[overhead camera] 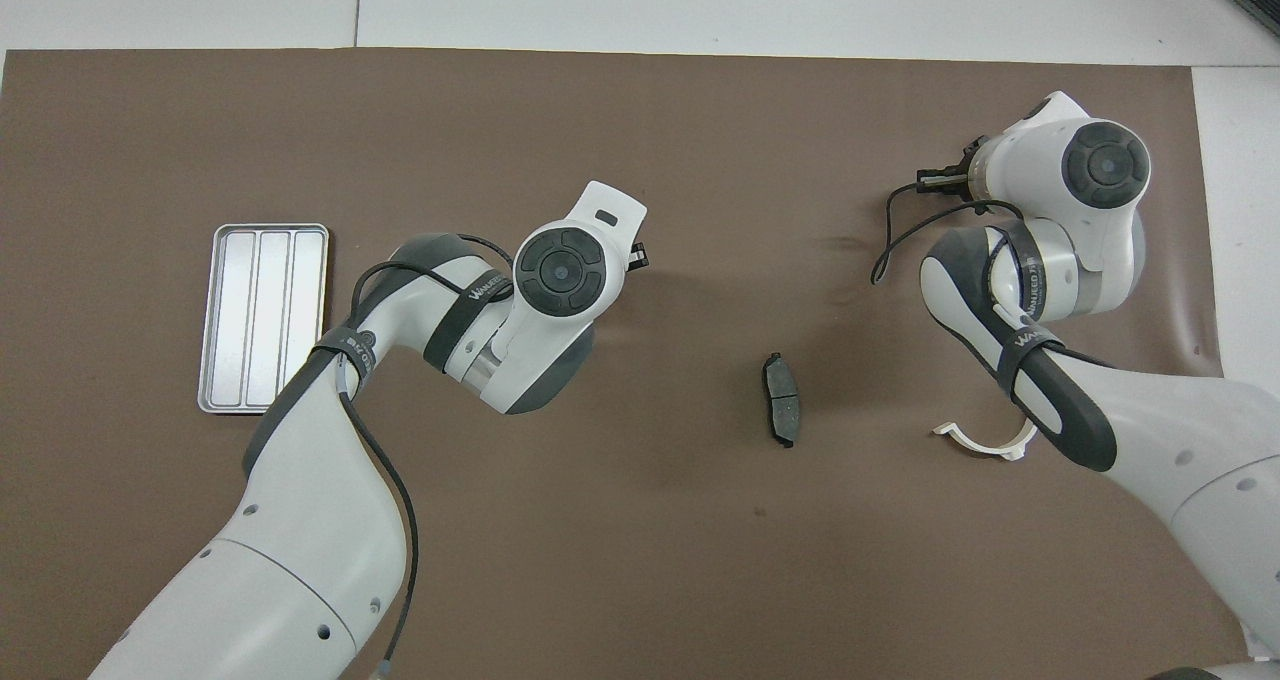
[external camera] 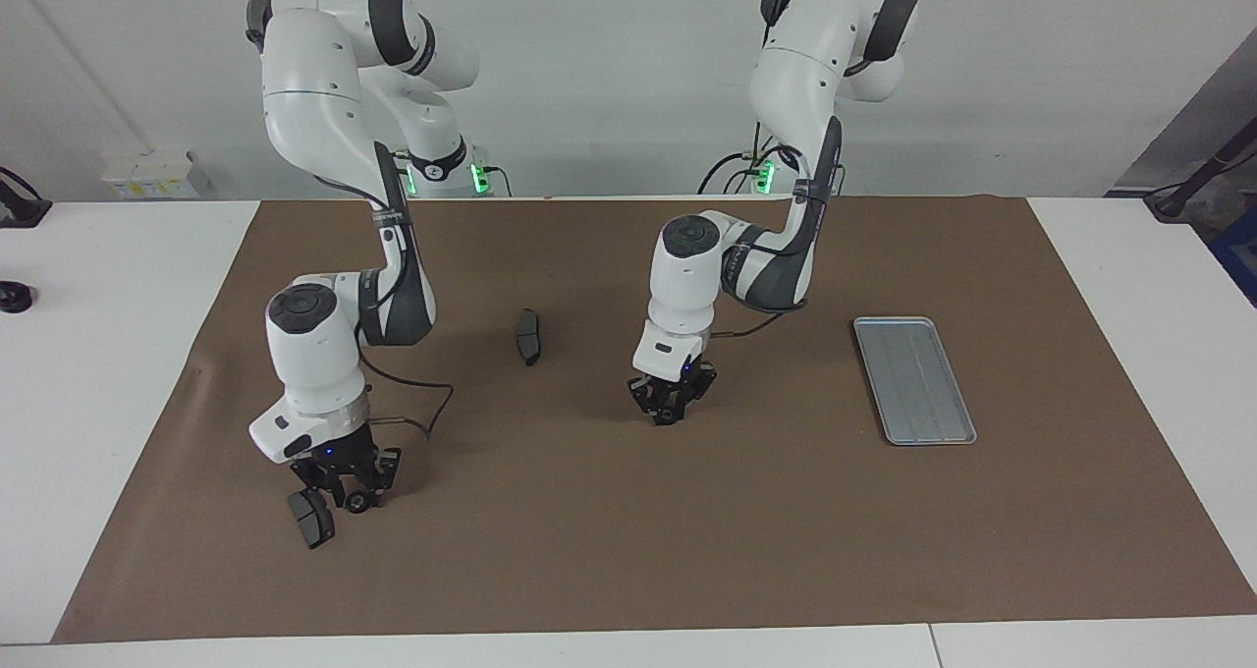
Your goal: Pick bearing gear from pile to tray
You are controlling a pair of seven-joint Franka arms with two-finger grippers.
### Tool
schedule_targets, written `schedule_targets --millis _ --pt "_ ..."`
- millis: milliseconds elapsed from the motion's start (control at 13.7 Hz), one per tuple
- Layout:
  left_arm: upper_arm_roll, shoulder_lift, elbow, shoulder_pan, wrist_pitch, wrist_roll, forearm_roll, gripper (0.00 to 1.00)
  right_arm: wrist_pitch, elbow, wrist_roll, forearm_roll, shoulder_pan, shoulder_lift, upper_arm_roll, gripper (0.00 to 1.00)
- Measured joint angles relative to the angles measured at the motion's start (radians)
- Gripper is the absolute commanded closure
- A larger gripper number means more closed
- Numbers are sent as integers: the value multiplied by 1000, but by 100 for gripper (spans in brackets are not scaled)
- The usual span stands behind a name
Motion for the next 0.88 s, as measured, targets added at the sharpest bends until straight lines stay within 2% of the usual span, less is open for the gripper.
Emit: schedule_targets --millis 146,292,511,657,876 --pt "7 -34 14 39 -38 17 0 100 0 0 0 1 0 -1 1 80" --pt "6 -103 11 128 -91 109 -42 100 0 0 0 1 0 -1 1 86" --pt "8 -216 -13 285 -242 462 -211 100 0 0 0 1 0 -1 1 92" --pt "9 -270 -61 388 -299 651 -271 100 0 0 0 1 4 -1 3 94" --pt "9 -313 -205 517 -263 903 -304 100 0 4 0 1 12 -2 38 95"
